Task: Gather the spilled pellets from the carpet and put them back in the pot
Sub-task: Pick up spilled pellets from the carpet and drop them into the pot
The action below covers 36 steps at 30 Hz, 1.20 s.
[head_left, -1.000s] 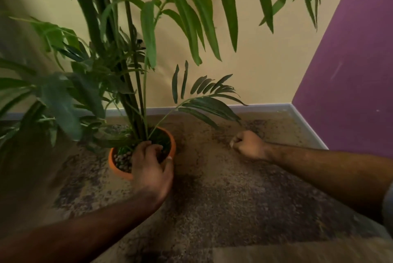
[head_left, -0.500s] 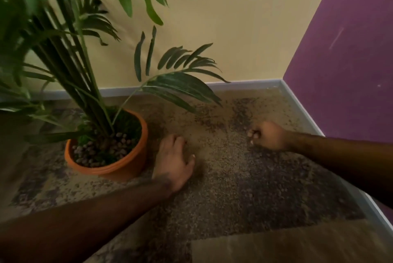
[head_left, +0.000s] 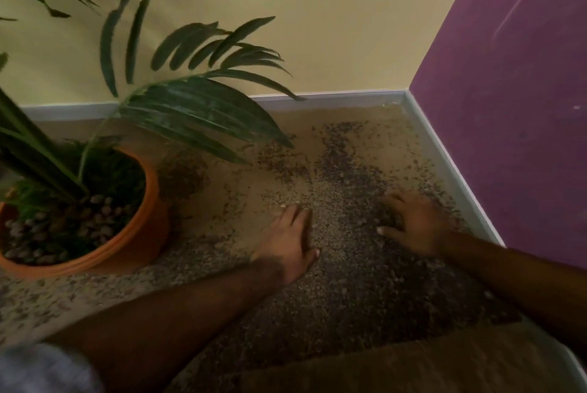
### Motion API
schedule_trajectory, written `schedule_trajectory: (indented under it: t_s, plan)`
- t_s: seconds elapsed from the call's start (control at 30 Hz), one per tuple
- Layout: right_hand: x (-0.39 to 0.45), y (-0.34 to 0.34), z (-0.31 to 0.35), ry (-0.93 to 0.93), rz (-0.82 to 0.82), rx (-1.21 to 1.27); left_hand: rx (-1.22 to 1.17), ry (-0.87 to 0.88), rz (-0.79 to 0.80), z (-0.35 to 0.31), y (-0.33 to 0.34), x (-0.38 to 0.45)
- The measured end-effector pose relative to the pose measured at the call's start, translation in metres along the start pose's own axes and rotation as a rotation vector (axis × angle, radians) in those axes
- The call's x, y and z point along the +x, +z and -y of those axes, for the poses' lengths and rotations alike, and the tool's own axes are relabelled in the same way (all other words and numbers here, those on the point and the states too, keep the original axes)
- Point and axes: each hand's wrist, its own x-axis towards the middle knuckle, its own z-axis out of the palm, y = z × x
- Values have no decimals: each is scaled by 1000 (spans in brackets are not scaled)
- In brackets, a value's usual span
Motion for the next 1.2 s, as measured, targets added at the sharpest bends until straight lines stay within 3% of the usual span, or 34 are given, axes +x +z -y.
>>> schedule_trajectory:
  t_s: [0.4, 0.57, 0.83, 1.0, 1.2]
  plan:
    - [13, 27, 8, 49, 185, 16, 133, 84, -25, -18, 43, 55]
    - [13, 27, 10, 58, 189, 24, 132, 237, -45, -19, 46, 54]
    - [7, 33, 3, 14, 109, 49, 45, 325, 20, -44, 49, 61]
    - [-1, 39, -5, -37, 41, 65, 106, 233, 45, -73, 51, 74]
    - [-23, 54, -9, -186, -220, 64, 118, 309, 25, -66, 54, 61]
